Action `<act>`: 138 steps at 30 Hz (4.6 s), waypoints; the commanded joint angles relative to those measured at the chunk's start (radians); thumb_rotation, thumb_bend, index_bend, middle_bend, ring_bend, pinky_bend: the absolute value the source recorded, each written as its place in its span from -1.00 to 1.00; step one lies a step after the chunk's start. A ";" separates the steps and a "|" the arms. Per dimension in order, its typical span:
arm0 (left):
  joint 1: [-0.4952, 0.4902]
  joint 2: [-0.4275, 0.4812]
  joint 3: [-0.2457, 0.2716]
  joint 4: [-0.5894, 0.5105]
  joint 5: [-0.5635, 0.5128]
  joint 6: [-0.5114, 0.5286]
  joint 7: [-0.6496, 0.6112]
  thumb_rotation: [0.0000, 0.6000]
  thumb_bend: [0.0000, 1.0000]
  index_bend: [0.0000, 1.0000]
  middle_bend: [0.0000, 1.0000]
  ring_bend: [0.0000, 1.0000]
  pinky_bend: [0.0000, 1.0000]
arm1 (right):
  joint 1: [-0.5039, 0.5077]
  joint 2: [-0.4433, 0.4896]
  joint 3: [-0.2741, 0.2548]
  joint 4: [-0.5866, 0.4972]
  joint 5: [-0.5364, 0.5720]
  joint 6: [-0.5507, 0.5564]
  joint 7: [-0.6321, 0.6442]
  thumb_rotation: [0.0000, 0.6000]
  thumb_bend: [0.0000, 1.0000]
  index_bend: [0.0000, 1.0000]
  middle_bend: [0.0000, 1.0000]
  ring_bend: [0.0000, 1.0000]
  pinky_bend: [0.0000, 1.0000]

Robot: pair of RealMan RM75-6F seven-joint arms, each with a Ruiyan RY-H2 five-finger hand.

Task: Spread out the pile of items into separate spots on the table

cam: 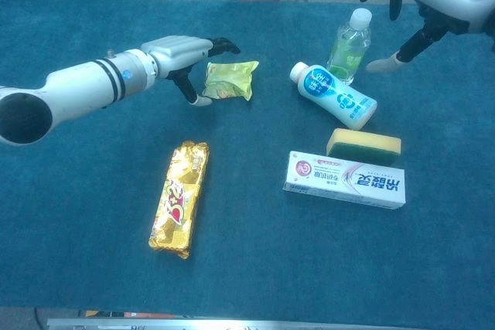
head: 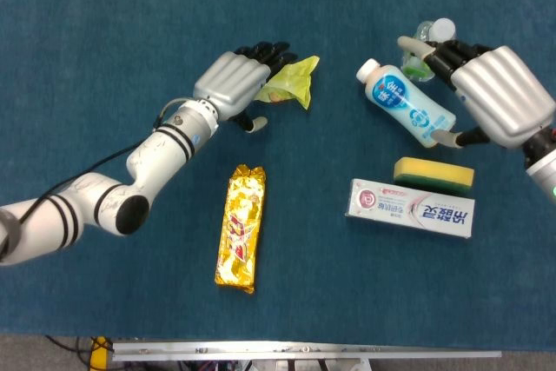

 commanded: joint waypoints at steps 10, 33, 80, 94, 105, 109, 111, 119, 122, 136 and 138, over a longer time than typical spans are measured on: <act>-0.053 -0.097 0.007 0.149 -0.076 -0.028 0.020 1.00 -0.48 -0.80 -0.98 -1.00 -0.70 | 0.006 -0.015 0.010 0.014 0.019 -0.013 0.003 1.00 -0.87 -0.97 -0.48 -0.47 -0.09; -0.038 -0.204 -0.012 0.246 -0.114 0.049 0.027 1.00 -0.47 -0.02 -0.12 -0.14 -0.11 | -0.003 -0.011 0.012 0.025 0.028 -0.021 0.029 1.00 -0.87 -0.97 -0.47 -0.47 -0.09; 0.346 0.428 0.271 -0.531 0.142 0.334 0.083 1.00 -0.47 -0.08 -0.30 -0.31 -0.10 | -0.025 -0.044 -0.034 0.034 -0.062 -0.042 0.059 1.00 -0.87 -0.97 -0.47 -0.47 -0.09; 0.369 0.455 0.320 -0.619 0.108 0.299 0.171 1.00 -0.47 -0.81 -0.88 -0.93 -0.50 | -0.038 -0.032 -0.051 0.039 -0.072 -0.048 0.071 1.00 -0.87 -0.97 -0.47 -0.47 -0.09; 0.347 0.525 0.274 -0.685 0.060 0.326 0.207 1.00 -0.48 -1.00 -1.00 -1.00 -0.70 | -0.038 -0.011 -0.099 0.024 -0.110 -0.098 0.040 1.00 -0.95 -0.97 -0.47 -0.47 -0.09; 0.356 0.543 0.255 -0.693 0.079 0.348 0.179 1.00 -0.48 -1.00 -1.00 -1.00 -0.70 | -0.036 -0.019 -0.119 0.022 -0.116 -0.115 -0.007 1.00 -1.00 -0.97 -0.47 -0.47 -0.09; 0.363 0.544 0.253 -0.688 0.094 0.354 0.165 1.00 -0.48 -1.00 -1.00 -1.00 -0.70 | -0.037 -0.030 -0.131 0.030 -0.118 -0.119 -0.048 1.00 -1.00 -0.97 -0.47 -0.47 -0.09; 0.385 0.548 0.253 -0.674 0.135 0.362 0.124 1.00 -0.48 -1.00 -1.00 -1.00 -0.70 | -0.034 -0.101 -0.155 0.078 -0.079 -0.146 -0.141 1.00 -1.00 -0.97 -0.47 -0.47 -0.09; 0.391 0.553 0.251 -0.672 0.142 0.362 0.111 1.00 -0.48 -1.00 -1.00 -1.00 -0.70 | -0.033 -0.123 -0.163 0.097 -0.066 -0.157 -0.158 1.00 -1.00 -0.97 -0.47 -0.47 -0.09; 0.417 0.543 0.239 -0.642 0.169 0.367 0.058 1.00 -0.48 -1.00 -1.00 -1.00 -0.70 | -0.019 -0.204 -0.169 0.177 0.013 -0.189 -0.202 1.00 -0.64 -0.95 -0.47 -0.47 -0.08; 0.419 0.542 0.238 -0.638 0.169 0.365 0.053 1.00 -0.48 -1.00 -1.00 -1.00 -0.70 | -0.015 -0.212 -0.169 0.182 0.023 -0.196 -0.203 1.00 -0.52 -0.91 -0.47 -0.47 -0.08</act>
